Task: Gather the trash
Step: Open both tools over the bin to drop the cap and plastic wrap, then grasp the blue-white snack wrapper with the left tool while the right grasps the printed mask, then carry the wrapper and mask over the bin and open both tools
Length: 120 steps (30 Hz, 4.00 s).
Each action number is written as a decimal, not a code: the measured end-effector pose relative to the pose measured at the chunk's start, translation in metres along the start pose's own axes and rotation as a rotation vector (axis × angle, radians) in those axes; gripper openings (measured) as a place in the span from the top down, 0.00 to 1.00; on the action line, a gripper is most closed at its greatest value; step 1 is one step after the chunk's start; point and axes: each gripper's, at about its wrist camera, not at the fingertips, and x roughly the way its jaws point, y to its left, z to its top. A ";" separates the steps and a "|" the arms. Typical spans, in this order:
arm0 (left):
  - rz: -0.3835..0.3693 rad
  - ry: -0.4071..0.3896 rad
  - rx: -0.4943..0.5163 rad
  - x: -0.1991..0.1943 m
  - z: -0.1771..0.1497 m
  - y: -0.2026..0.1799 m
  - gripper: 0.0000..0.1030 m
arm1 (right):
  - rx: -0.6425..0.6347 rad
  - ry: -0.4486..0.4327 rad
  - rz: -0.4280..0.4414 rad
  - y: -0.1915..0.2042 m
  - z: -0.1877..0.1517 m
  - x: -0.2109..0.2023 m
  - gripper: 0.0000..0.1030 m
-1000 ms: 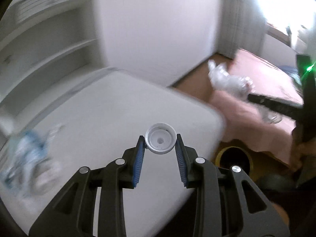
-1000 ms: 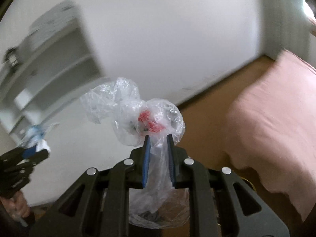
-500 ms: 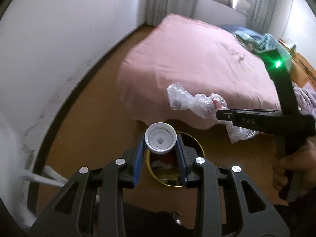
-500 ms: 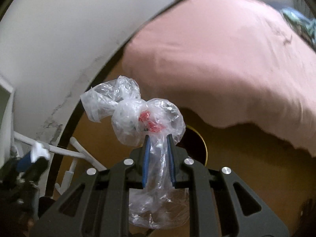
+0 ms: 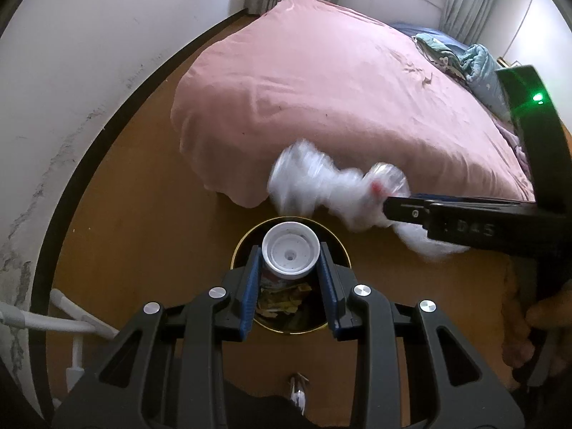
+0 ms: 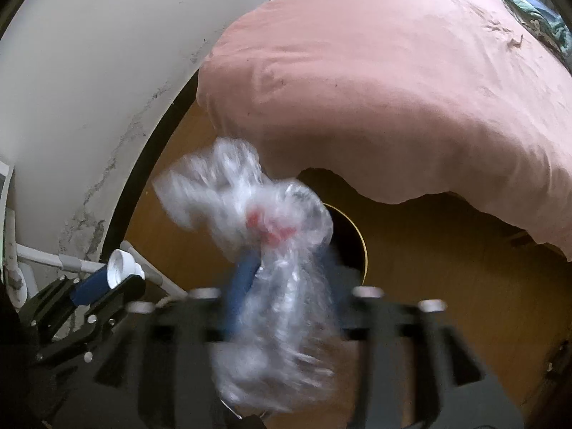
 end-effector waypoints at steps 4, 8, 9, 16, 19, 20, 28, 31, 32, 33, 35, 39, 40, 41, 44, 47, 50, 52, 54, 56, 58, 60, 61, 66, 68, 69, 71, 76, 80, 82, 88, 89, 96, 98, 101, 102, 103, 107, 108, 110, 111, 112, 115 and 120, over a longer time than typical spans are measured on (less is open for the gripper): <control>-0.001 0.008 -0.001 0.003 0.001 -0.005 0.70 | 0.001 -0.029 0.008 0.001 -0.002 -0.004 0.32; -0.018 0.019 0.007 0.010 0.005 -0.013 0.70 | 0.016 -0.042 0.005 -0.002 -0.004 -0.008 0.32; -0.022 0.021 0.011 0.011 0.006 -0.016 0.70 | 0.024 -0.047 0.003 -0.004 -0.004 -0.008 0.32; -0.008 -0.011 0.044 0.005 0.019 -0.032 0.30 | 0.089 -0.109 -0.011 -0.017 -0.002 -0.022 0.32; 0.002 -0.037 0.050 -0.011 0.021 -0.031 0.27 | 0.098 -0.111 -0.006 -0.019 0.001 -0.023 0.32; 0.008 -0.037 0.049 -0.016 0.021 -0.029 0.25 | 0.094 -0.109 -0.006 -0.018 0.001 -0.023 0.32; 0.108 -0.098 -0.019 -0.097 0.000 -0.002 0.09 | -0.052 -0.167 0.009 0.029 0.005 -0.034 0.26; 0.167 -0.147 -0.053 -0.157 -0.025 0.021 0.07 | -0.181 -0.216 0.029 0.074 -0.001 -0.046 0.22; 0.197 -0.163 -0.062 -0.176 -0.035 0.030 0.07 | -0.231 -0.233 0.038 0.091 -0.004 -0.051 0.21; 0.225 -0.172 -0.072 -0.190 -0.043 0.037 0.07 | -0.280 -0.247 0.050 0.109 -0.009 -0.055 0.21; 0.315 -0.193 -0.111 -0.228 -0.067 0.060 0.07 | -0.372 -0.260 0.101 0.147 -0.020 -0.063 0.21; 0.488 -0.229 -0.255 -0.298 -0.133 0.115 0.07 | -0.564 -0.275 0.246 0.231 -0.053 -0.087 0.21; 0.517 -0.236 -0.296 -0.312 -0.150 0.127 0.07 | -0.611 -0.278 0.283 0.251 -0.063 -0.093 0.21; 0.555 -0.244 -0.356 -0.330 -0.173 0.143 0.07 | -0.660 -0.277 0.330 0.274 -0.075 -0.100 0.21; 0.652 -0.251 -0.521 -0.370 -0.234 0.178 0.07 | -0.801 -0.269 0.442 0.336 -0.112 -0.117 0.21; 0.715 -0.263 -0.673 -0.402 -0.290 0.202 0.07 | -0.938 -0.223 0.545 0.400 -0.152 -0.126 0.20; 0.771 -0.271 -0.776 -0.424 -0.335 0.212 0.07 | -1.061 -0.156 0.622 0.462 -0.196 -0.132 0.20; 0.790 -0.273 -0.822 -0.433 -0.358 0.217 0.07 | -1.137 -0.126 0.643 0.497 -0.225 -0.134 0.20; 0.797 -0.287 -0.854 -0.442 -0.374 0.220 0.07 | -1.213 -0.100 0.656 0.529 -0.252 -0.134 0.20; 0.800 -0.294 -0.872 -0.446 -0.381 0.225 0.07 | -1.264 -0.077 0.658 0.549 -0.271 -0.131 0.20; 0.796 -0.302 -0.879 -0.447 -0.386 0.230 0.07 | -1.298 -0.065 0.643 0.565 -0.283 -0.127 0.20; 0.796 -0.302 -0.876 -0.446 -0.386 0.225 0.07 | -1.318 -0.061 0.616 0.578 -0.292 -0.121 0.20; 0.797 -0.303 -0.873 -0.447 -0.385 0.225 0.07 | -1.324 -0.073 0.599 0.584 -0.296 -0.117 0.20; 0.789 -0.314 -0.873 -0.448 -0.383 0.229 0.07 | -1.343 -0.109 0.553 0.596 -0.301 -0.112 0.20; 0.789 -0.314 -0.870 -0.448 -0.381 0.231 0.07 | -1.339 -0.116 0.538 0.599 -0.299 -0.107 0.20; 0.792 -0.312 -0.868 -0.448 -0.379 0.233 0.07 | -1.334 -0.117 0.532 0.597 -0.294 -0.105 0.20; 0.794 -0.313 -0.859 -0.452 -0.375 0.239 0.07 | -1.327 -0.103 0.537 0.597 -0.290 -0.101 0.20; 0.771 -0.299 -0.790 -0.457 -0.354 0.261 0.07 | -1.342 -0.093 0.536 0.594 -0.286 -0.097 0.34; 0.786 -0.264 -0.730 -0.447 -0.337 0.283 0.07 | -1.331 -0.094 0.555 0.583 -0.281 -0.102 0.66; 0.785 -0.262 -0.730 -0.444 -0.332 0.291 0.07 | -1.319 -0.089 0.568 0.575 -0.275 -0.106 0.67; 0.810 -0.244 -0.718 -0.431 -0.320 0.303 0.40 | -1.293 -0.096 0.588 0.549 -0.262 -0.119 0.68; 0.800 -0.238 -0.732 -0.430 -0.319 0.303 0.50 | -1.286 -0.102 0.590 0.544 -0.260 -0.122 0.68; 0.834 -0.338 -0.727 -0.457 -0.305 0.269 0.58 | -1.196 -0.150 0.601 0.504 -0.228 -0.142 0.69; 0.821 -0.383 -0.735 -0.470 -0.295 0.257 0.58 | -1.152 -0.165 0.598 0.491 -0.214 -0.146 0.69; 0.816 -0.404 -0.692 -0.472 -0.270 0.240 0.58 | -1.059 -0.193 0.582 0.460 -0.185 -0.149 0.69; 0.809 -0.410 -0.663 -0.468 -0.256 0.233 0.58 | -1.022 -0.199 0.573 0.447 -0.173 -0.147 0.69; 0.803 -0.413 -0.637 -0.462 -0.241 0.227 0.58 | -0.986 -0.205 0.562 0.435 -0.162 -0.146 0.69; 0.694 -0.436 -0.579 -0.431 -0.187 0.210 0.58 | -0.829 -0.247 0.487 0.376 -0.116 -0.139 0.69; 0.671 -0.437 -0.559 -0.422 -0.175 0.204 0.58 | -0.787 -0.256 0.469 0.358 -0.106 -0.137 0.69; 0.618 -0.433 -0.495 -0.395 -0.143 0.186 0.58 | -0.703 -0.281 0.419 0.321 -0.085 -0.132 0.69; 0.582 -0.425 -0.459 -0.377 -0.125 0.175 0.58 | -0.658 -0.296 0.385 0.300 -0.074 -0.130 0.69; 0.550 -0.417 -0.438 -0.364 -0.114 0.167 0.58 | -0.616 -0.303 0.359 0.282 -0.066 -0.127 0.69; 0.432 -0.372 -0.359 -0.309 -0.074 0.132 0.58 | -0.465 -0.317 0.264 0.214 -0.040 -0.117 0.69; 0.267 -0.261 -0.235 -0.212 -0.028 0.069 0.58 | -0.251 -0.261 0.104 0.106 -0.017 -0.087 0.69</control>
